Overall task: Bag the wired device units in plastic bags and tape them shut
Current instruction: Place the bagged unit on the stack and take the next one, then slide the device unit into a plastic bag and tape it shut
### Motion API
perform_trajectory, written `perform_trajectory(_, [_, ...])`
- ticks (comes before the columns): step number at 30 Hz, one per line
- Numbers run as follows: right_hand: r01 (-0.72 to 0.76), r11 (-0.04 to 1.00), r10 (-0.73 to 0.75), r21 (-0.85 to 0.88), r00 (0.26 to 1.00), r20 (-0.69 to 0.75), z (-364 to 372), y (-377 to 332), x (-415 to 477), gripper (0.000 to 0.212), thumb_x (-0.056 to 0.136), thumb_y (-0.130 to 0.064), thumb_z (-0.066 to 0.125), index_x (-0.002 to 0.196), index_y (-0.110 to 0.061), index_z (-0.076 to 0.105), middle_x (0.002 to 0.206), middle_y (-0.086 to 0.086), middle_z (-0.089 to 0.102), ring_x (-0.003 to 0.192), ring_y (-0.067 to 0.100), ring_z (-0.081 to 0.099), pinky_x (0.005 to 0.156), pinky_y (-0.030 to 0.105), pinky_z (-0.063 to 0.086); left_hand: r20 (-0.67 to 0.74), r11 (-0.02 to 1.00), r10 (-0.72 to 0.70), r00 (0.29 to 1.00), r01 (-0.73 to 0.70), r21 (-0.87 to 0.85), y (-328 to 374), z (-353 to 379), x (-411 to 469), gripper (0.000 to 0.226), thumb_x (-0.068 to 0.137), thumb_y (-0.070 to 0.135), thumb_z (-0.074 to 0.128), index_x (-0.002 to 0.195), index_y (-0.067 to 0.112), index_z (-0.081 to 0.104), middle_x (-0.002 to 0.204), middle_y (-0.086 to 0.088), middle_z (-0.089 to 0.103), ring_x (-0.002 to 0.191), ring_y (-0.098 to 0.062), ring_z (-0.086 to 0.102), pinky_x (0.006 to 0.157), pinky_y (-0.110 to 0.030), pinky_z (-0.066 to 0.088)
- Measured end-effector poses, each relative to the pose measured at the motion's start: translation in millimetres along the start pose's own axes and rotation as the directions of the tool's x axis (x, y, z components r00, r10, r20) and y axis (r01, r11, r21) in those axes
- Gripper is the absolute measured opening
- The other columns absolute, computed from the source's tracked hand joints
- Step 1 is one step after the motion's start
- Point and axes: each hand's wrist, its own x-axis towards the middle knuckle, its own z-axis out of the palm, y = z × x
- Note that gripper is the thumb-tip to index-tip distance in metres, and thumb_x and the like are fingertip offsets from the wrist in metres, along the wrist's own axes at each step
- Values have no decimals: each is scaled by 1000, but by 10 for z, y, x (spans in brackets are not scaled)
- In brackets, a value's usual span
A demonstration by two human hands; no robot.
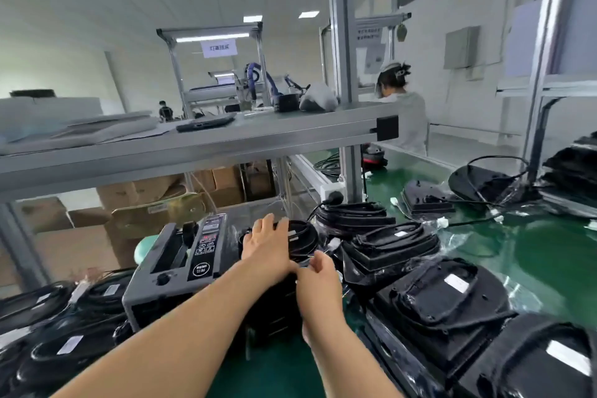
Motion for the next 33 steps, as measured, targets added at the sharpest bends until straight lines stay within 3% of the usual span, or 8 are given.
perform_trajectory(8, [-92,988,95,123,995,-19,44,96,337,56,91,3,40,143,-15,47,135,6,58,112,14,52,98,29,41,298,970,-100,949,27,241,-70,-58,674,139,57,57,89,158,27,-1,165,-8,5,152,-34,3,122,-55,11])
perform_trajectory(12, [-116,977,125,176,991,-40,49,128,404,57,93,5,43,146,-15,43,133,1,56,117,12,51,106,31,41,392,967,-95,915,-8,254,-123,-5,791,144,55,58,90,158,29,-7,166,-6,10,152,-31,8,120,-57,18])
perform_trajectory(16, [-134,975,140,179,990,-22,60,178,402,52,92,3,49,139,-18,49,124,-2,58,115,14,55,103,32,43,365,975,-66,928,-18,222,-153,52,765,138,52,56,91,157,29,6,160,-5,27,146,-31,27,113,-56,30])
perform_trajectory(21, [-119,971,131,210,990,-46,30,133,326,34,89,5,50,104,-26,55,99,-10,63,93,6,61,87,29,46,298,974,-57,953,-12,225,-129,-19,619,127,47,60,90,150,30,22,149,-6,41,139,-33,36,111,-62,28])
perform_trajectory(25, [-142,975,152,171,987,-48,-14,80,135,47,92,-15,58,138,-15,48,130,2,59,121,22,57,109,39,43,267,990,-51,962,14,138,-68,-253,458,127,49,58,91,152,27,21,150,-9,38,140,-34,34,110,-56,36])
perform_trajectory(27, [-143,972,150,184,988,-25,-59,47,-7,60,92,-29,63,147,-17,40,138,4,54,127,20,52,107,34,39,276,997,-31,961,9,79,-15,-405,315,127,51,56,90,153,24,22,152,-10,39,139,-32,37,110,-49,39])
perform_trajectory(31, [-112,958,91,264,992,91,-213,-50,-370,85,77,-61,72,143,-16,43,141,-2,52,128,15,47,103,32,31,338,992,47,940,-5,-124,92,-685,-221,101,57,53,87,142,25,40,136,2,57,123,-21,54,94,-31,46])
perform_trajectory(33, [-87,934,39,347,989,143,-326,-101,-577,88,57,-61,77,129,-15,56,127,-1,66,116,13,59,102,32,36,353,951,139,925,-26,-307,75,-771,-637,68,53,50,87,109,33,52,103,15,68,99,-10,64,75,-22,48])
